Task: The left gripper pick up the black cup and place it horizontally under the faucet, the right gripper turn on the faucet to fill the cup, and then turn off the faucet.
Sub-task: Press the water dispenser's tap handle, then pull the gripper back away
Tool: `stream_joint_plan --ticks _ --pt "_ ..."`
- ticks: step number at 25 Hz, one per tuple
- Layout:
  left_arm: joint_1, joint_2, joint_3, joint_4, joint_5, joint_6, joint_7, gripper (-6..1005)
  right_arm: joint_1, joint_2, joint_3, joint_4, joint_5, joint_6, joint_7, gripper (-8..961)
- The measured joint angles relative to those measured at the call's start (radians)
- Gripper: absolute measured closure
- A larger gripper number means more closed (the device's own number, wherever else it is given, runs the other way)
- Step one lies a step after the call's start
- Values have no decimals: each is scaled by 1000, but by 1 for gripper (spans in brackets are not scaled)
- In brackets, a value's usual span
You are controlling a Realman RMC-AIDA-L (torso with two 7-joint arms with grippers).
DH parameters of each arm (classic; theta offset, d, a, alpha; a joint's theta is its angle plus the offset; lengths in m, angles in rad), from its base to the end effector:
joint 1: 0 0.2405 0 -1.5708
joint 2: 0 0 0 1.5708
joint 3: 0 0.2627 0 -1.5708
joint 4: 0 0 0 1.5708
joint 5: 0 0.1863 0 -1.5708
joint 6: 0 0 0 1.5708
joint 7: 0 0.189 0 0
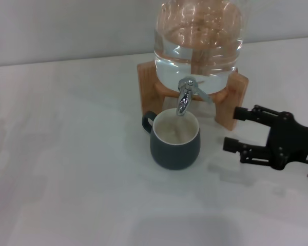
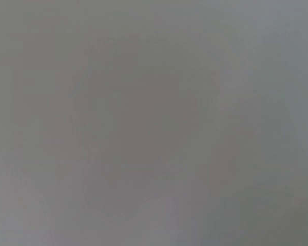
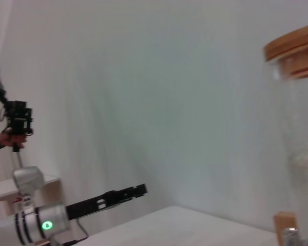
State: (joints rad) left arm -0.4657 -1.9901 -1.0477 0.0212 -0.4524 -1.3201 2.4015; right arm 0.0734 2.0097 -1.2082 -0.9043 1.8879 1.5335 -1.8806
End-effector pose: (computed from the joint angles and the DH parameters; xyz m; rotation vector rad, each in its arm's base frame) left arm -0.3236 0.3622 0.0277 -1.6733 -0.7852 -0.9839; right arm 0.2429 0.2583 0.0063 -2.4684 0.4804 1.0261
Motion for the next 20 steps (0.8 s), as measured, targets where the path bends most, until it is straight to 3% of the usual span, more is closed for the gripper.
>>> stream_joint_plan --ticks 7,13,20 --pt "-4 1 2 0 0 4 -5 419 30 1 -78 -9 8 -36 -2 99" --pt "-6 5 55 0 -4 -5 -20 418 45 2 -96 -9 12 -49 -1 99" --pt "-7 5 56 0 -1 -5 -24 417 46 3 -113 -12 27 -73 -1 99"
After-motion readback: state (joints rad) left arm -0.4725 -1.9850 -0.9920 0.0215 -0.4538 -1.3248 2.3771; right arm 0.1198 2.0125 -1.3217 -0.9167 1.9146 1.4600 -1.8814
